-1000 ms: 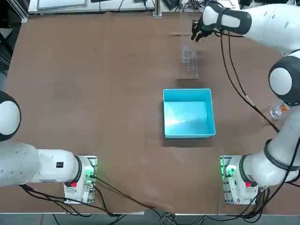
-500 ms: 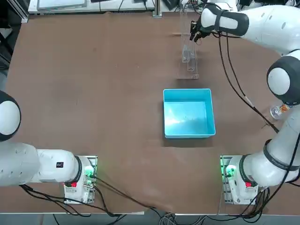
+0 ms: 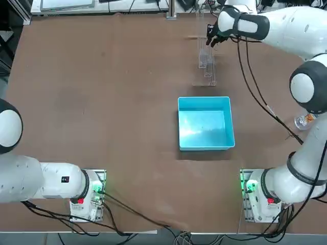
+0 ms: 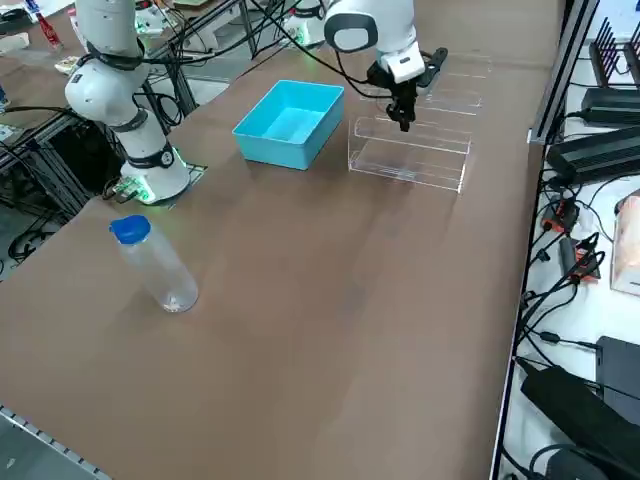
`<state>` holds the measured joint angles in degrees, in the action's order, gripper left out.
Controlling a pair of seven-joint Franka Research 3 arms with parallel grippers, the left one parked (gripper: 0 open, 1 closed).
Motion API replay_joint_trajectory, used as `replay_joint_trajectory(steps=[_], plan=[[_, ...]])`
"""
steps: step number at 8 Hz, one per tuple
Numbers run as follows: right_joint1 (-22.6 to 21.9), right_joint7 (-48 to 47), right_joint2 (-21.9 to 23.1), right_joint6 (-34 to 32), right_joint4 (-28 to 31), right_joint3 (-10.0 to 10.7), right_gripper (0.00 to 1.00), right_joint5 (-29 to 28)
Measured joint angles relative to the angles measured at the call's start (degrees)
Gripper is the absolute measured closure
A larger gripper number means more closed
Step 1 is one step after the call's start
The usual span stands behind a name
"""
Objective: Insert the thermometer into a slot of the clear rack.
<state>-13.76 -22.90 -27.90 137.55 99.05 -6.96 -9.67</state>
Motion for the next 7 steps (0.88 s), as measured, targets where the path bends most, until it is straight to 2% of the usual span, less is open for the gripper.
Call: replay_joint_trajectory(steps=[7], plan=[[-0.2, -0.02, -0.86, 0.29, 0.0, 0.0, 0.78, 0.68]])
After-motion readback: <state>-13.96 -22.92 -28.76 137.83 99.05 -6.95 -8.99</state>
